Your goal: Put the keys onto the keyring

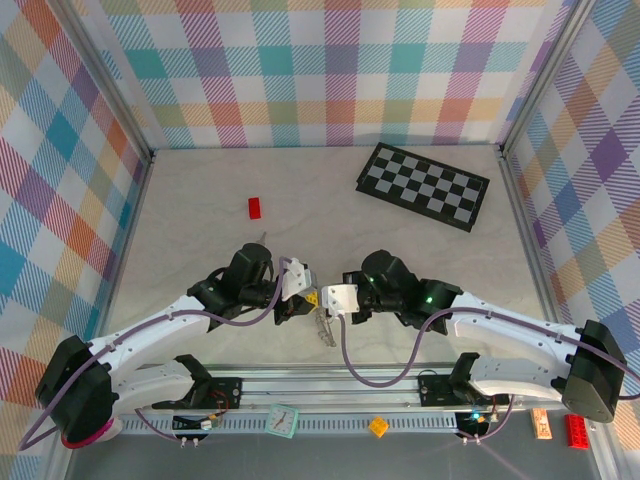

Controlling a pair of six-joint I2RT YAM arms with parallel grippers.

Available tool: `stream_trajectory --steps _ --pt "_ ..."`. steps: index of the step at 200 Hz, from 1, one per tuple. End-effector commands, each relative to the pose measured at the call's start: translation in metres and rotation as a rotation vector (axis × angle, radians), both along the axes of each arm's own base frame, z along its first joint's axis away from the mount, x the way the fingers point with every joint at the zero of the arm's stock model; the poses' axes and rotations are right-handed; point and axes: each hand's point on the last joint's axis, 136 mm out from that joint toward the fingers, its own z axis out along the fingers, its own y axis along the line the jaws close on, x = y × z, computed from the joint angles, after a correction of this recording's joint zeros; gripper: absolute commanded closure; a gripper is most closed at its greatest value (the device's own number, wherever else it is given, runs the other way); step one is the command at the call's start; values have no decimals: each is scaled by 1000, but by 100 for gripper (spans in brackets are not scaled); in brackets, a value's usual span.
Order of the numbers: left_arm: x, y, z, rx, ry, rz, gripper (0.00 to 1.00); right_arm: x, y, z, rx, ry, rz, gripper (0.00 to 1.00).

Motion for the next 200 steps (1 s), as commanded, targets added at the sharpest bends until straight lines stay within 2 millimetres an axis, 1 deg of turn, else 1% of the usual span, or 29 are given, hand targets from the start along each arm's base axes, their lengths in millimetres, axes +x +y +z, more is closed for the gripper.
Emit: stream_trajectory --steps 1,42,90,115,200 --pt "0 -6 20 -49 -30 -18 100 -10 2 -6 -14 29 45 100" --pt "1 -6 20 -50 -30 -17 100 -12 0 -10 -32 38 54 100" --pt "3 -6 19 -45 -33 -8 100 -17 2 -9 -27 54 78 100" --pt "7 -5 18 -35 -35 16 100 -22 1 -9 -30 59 98 100" --pt "11 -5 19 -27 -35 35 100 -32 -5 -27 -126 47 132 100"
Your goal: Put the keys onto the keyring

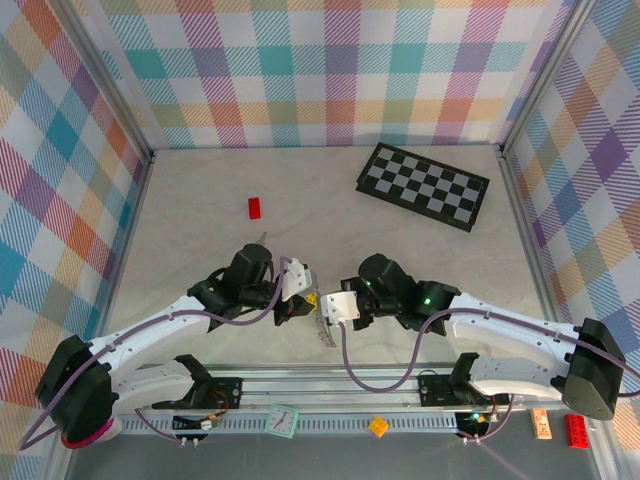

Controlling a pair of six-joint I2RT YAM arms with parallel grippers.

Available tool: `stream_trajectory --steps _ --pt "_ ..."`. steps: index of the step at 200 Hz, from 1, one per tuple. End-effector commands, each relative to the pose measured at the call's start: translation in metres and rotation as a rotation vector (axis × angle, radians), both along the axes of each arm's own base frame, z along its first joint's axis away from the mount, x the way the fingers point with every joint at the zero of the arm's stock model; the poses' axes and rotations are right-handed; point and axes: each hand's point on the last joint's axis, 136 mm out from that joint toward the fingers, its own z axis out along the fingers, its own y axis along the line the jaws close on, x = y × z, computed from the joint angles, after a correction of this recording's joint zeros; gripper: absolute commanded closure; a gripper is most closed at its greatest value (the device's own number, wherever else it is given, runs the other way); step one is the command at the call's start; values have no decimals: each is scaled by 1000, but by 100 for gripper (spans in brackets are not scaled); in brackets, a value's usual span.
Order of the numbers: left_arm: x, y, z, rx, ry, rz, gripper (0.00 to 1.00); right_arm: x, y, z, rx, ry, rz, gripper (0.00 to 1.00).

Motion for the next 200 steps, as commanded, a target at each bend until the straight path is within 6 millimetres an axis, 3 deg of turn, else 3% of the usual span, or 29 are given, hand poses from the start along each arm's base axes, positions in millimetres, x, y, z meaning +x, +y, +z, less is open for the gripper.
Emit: stream_trajectory --steps 1,55,79,112,134,155,174,200 --pt "10 -7 22 -40 -60 17 100 -17 -4 -15 -70 40 64 100" --pt "10 -7 22 -40 -57 15 100 -13 -5 -18 -88 16 45 100" --pt "8 -6 21 -40 -60 10 100 3 -4 -2 -23 -22 -47 100" --pt "6 -5 20 -44 -66 1 100 12 -18 16 74 69 -189 100" --pt "7 -5 20 -41 -62 5 100 26 -31 13 118 224 -418 100" --pt "7 -5 20 -43 -63 11 100 32 -39 5 198 474 -694 100" --pt "8 -5 19 -40 -61 14 100 41 -59 -16 206 657 -1017 100" --pt "8 -6 18 -40 -60 13 100 34 -69 -47 123 845 -1222 100"
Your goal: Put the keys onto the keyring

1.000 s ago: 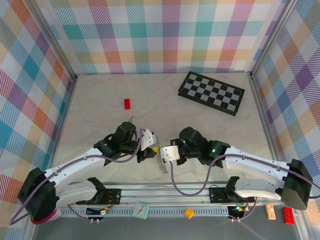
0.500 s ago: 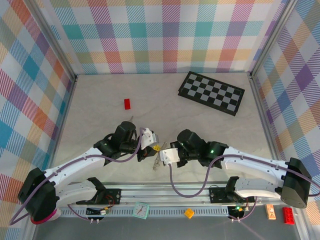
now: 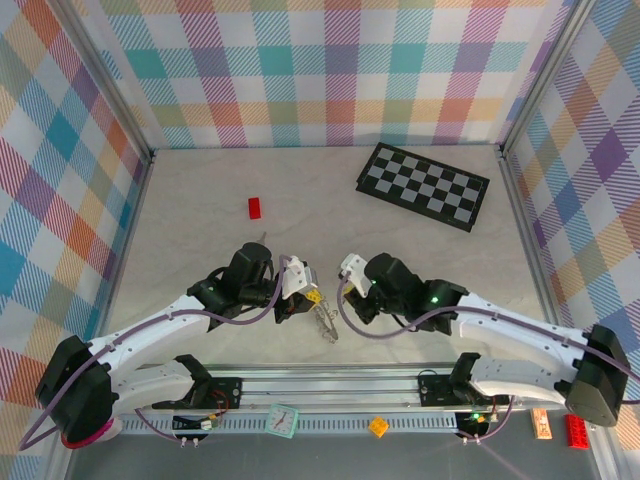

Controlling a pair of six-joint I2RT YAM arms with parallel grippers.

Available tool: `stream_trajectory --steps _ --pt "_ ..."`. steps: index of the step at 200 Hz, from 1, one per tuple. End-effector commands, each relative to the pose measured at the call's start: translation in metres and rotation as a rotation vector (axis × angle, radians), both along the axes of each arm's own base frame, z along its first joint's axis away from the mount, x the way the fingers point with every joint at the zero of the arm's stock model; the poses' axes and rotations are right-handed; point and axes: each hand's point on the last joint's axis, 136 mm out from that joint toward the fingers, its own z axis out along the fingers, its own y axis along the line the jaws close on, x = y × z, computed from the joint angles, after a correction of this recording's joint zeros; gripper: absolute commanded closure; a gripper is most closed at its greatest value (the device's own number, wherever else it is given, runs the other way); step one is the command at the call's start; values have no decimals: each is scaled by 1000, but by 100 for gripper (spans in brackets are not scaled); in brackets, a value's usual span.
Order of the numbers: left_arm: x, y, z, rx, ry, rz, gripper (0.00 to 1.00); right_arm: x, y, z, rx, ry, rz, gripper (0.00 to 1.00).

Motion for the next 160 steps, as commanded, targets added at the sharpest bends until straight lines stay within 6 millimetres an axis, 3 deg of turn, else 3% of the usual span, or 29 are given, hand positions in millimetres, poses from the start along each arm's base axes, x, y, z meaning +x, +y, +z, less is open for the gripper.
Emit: stream_trajectory --steps 1,83,160 --pt "2 -5 15 -36 -37 -10 100 -3 -20 -26 11 289 -344 100" --pt "1 -4 17 -48 -43 -9 100 10 -14 -62 140 579 -444 100" --pt "0 -4 20 -52 -50 -10 100 15 -35 -106 91 719 -519 100"
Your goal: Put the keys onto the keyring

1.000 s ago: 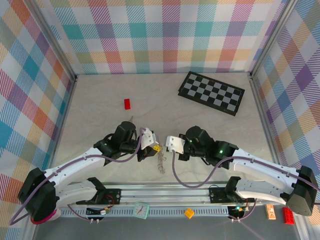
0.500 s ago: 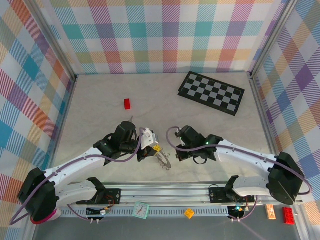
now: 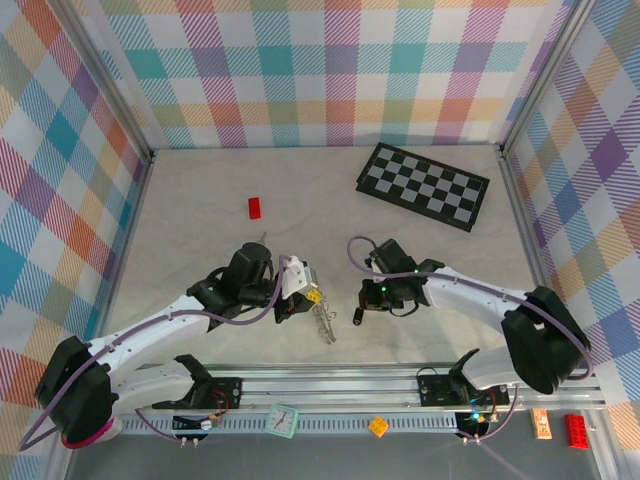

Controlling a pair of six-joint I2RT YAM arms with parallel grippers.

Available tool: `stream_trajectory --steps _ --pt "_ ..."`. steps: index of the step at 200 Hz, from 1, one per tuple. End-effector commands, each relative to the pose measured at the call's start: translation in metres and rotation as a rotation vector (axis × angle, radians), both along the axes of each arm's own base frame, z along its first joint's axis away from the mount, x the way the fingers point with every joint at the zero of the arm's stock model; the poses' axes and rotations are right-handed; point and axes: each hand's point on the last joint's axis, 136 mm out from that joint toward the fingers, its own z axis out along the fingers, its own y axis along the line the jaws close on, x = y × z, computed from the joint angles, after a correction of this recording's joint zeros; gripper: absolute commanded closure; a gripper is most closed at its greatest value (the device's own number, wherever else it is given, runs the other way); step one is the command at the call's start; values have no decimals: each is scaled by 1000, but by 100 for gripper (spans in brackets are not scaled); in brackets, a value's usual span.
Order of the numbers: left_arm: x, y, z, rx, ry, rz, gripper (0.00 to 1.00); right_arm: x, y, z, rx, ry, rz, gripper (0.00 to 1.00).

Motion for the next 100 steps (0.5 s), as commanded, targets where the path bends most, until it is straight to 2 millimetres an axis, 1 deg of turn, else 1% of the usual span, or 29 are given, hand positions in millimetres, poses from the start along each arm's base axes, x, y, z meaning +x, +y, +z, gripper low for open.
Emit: stream_trajectory --steps 1,32,46,58,88,100 --pt "1 -4 19 -48 -46 -10 100 -3 1 -7 14 38 3 100" --pt "0 -4 18 -46 -43 -10 100 -4 -7 -17 -25 64 -8 100" --pt "1 -4 18 -46 -45 -9 100 -3 -10 -18 -42 67 -8 97" --pt "0 -4 18 -47 -45 -10 100 -3 -12 -20 -53 73 -7 92" --pt "1 -4 18 -44 -45 -8 100 -3 -13 -22 -72 88 1 88" --pt "0 -3 17 -41 -43 -9 100 -2 -14 -22 -78 90 8 85"
